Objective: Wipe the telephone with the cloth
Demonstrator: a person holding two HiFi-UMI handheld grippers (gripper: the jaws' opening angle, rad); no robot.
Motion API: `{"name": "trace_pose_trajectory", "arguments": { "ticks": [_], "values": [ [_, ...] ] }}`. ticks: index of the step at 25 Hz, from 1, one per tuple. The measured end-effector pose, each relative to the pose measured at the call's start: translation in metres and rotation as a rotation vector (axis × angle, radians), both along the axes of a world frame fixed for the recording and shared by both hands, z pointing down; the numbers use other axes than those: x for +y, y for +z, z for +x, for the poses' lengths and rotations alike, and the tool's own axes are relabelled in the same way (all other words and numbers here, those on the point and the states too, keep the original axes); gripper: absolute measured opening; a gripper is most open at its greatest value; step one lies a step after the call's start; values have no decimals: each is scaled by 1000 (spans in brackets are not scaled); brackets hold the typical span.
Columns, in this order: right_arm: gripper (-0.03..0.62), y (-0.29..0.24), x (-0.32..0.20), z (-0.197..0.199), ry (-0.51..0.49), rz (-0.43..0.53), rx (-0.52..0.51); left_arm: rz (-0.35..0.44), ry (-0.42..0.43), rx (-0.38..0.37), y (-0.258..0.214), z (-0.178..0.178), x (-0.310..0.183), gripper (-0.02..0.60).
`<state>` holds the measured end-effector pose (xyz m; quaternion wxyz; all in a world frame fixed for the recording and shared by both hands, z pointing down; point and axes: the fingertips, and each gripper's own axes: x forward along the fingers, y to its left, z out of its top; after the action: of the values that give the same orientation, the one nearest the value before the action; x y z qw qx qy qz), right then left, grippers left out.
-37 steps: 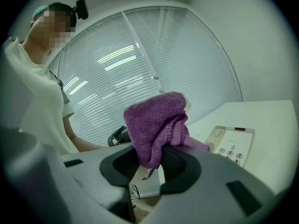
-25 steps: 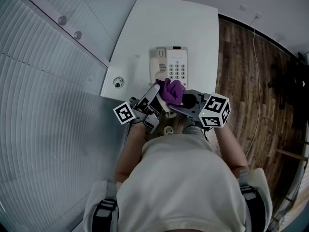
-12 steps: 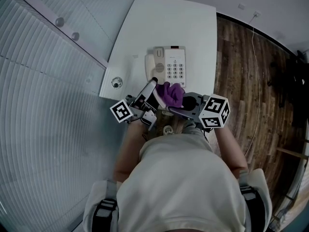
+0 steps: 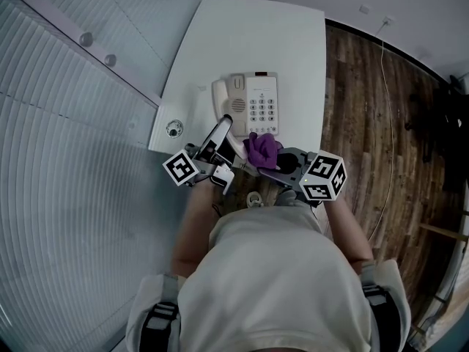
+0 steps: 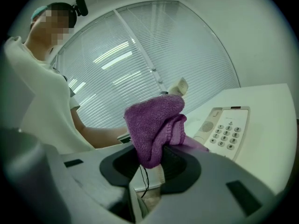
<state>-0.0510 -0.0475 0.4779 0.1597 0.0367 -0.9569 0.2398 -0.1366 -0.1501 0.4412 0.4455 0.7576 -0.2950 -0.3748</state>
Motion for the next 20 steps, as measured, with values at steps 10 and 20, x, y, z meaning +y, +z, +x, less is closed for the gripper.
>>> {"name": "trace_pose_trajectory", "arguments": {
  "ticks": [10, 20],
  "values": [
    [124, 12, -25, 18, 124, 21, 59, -89, -43, -127, 20, 2, -13, 219],
    [124, 8, -66, 40, 290, 41, 54, -214, -107, -396, 58, -6, -34, 219]
  ]
}}
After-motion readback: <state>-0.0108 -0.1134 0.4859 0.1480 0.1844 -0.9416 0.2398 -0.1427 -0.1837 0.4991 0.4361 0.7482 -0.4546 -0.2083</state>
